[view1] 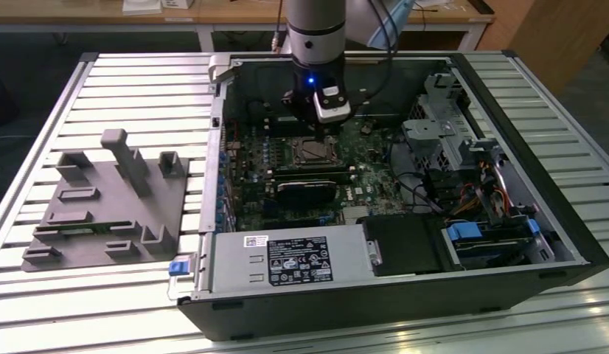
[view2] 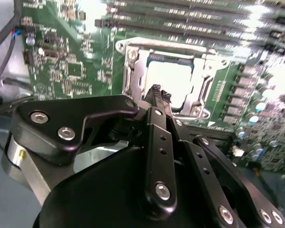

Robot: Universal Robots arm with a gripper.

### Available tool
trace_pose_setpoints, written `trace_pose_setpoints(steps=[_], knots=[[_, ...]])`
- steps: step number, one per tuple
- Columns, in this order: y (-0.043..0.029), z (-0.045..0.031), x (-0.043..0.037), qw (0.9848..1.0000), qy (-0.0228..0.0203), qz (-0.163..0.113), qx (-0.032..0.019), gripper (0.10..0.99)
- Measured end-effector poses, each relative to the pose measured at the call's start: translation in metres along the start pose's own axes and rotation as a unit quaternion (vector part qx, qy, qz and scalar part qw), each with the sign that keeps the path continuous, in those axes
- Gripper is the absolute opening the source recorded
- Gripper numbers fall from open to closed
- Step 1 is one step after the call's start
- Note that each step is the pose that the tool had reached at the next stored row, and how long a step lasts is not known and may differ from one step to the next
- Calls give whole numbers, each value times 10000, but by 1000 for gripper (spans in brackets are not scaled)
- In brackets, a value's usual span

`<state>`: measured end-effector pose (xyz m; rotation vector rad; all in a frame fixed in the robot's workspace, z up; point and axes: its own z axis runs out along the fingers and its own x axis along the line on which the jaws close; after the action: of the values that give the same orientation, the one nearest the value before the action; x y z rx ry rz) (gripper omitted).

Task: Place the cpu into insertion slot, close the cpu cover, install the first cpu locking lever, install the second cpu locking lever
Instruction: 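Install the first cpu locking lever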

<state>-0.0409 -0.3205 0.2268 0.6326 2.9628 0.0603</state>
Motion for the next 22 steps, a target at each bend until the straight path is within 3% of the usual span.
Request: trace_pose_setpoints(steps=[2, 4, 5, 11, 14, 18, 22], knots=[[-26, 1, -16, 10000, 42, 0, 32, 106], [-25, 3, -29, 9999, 126, -2, 99, 106], [-25, 3, -30, 9998, 141, -2, 117, 106], [-25, 4, -30, 9998, 144, -39, 114, 106], [-25, 7, -30, 9994, 156, -294, 91, 106], [-25, 10, -29, 9978, 168, -641, 76, 106], [-25, -3, -31, 9975, 165, -676, 87, 106]])
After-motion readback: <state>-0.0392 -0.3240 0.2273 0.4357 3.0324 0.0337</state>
